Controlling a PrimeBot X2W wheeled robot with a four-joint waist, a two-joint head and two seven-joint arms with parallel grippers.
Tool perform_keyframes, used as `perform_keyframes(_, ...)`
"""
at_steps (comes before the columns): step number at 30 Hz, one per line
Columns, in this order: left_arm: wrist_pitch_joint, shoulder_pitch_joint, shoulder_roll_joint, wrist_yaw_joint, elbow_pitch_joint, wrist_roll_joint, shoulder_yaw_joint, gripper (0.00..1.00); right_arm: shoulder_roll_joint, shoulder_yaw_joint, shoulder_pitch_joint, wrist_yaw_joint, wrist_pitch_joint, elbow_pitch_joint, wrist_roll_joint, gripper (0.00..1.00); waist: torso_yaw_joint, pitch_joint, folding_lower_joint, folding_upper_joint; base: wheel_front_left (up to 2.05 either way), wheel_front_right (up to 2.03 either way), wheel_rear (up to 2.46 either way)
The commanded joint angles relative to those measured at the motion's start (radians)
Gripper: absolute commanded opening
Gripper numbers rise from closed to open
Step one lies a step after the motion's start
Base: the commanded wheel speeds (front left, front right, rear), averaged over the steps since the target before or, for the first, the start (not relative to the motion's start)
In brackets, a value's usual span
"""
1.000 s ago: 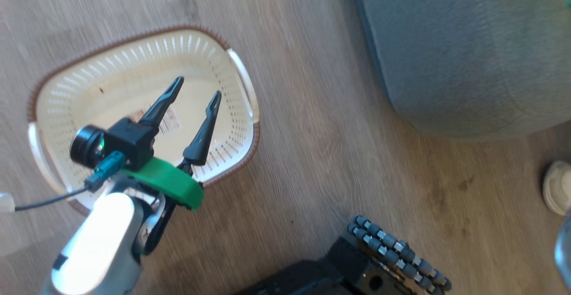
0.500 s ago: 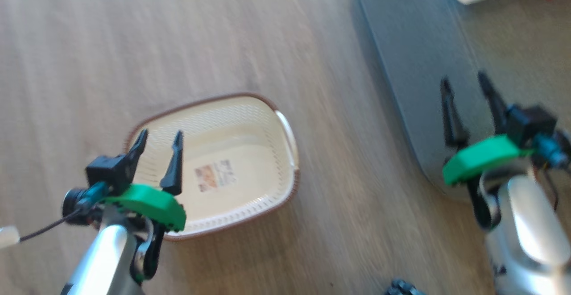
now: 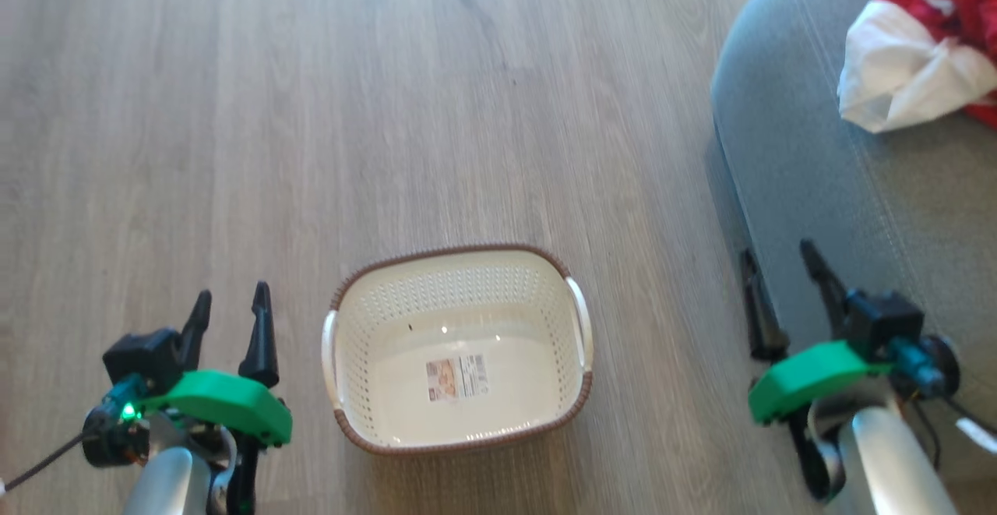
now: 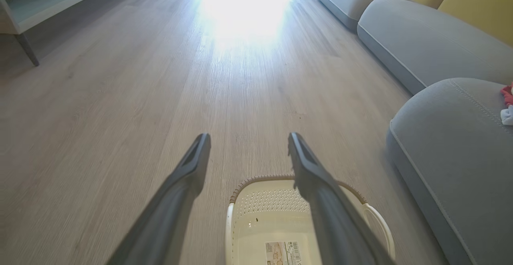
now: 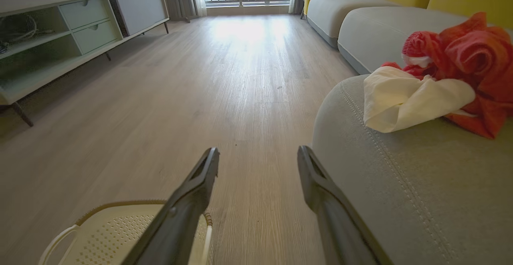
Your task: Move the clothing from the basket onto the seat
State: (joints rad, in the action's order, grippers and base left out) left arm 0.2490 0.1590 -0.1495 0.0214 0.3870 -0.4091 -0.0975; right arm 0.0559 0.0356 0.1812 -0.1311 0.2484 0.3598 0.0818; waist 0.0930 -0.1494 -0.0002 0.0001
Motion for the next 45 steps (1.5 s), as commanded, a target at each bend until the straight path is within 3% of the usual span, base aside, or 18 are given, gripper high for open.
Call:
perform_keyframes(1,0.013,0.005,0.003,-0.011,-0.015,0.022,0.052,1.00,-0.005,-0.039,-0.015,0.000,0.013,-0.030,0.008,1.00,-0.024,0.043,0.0002,-0.0001,0.00,0.00,0.00)
perform_keyframes(16,0.013,-0.022,0.067,-0.089,0.006,0.109,0.150,1.00,-0.006,-0.066,-0.052,0.000,0.013,-0.026,0.027,1.00,-0.024,0.103,0.0002,-0.0001,0.00,0.00,0.00)
perform_keyframes(17,-0.001,-0.046,0.075,-0.089,0.039,0.105,0.114,0.00,-0.005,-0.042,-0.055,0.000,-0.001,0.005,0.018,0.00,-0.024,0.103,0.0002,-0.0001,0.00,0.00,0.00)
perform_keyframes(20,-0.003,-0.066,0.083,-0.089,0.080,0.101,0.109,0.00,-0.005,-0.042,-0.070,0.000,-0.002,0.052,0.019,0.00,-0.024,0.104,0.0002,-0.0001,0.00,0.00,0.00)
perform_keyframes(45,-0.075,-0.063,0.086,-0.102,0.036,-0.159,0.130,0.00,-0.005,-0.018,-0.070,0.000,-0.075,0.019,0.320,0.00,-0.038,0.112,0.0002,-0.0001,0.00,0.00,0.00)
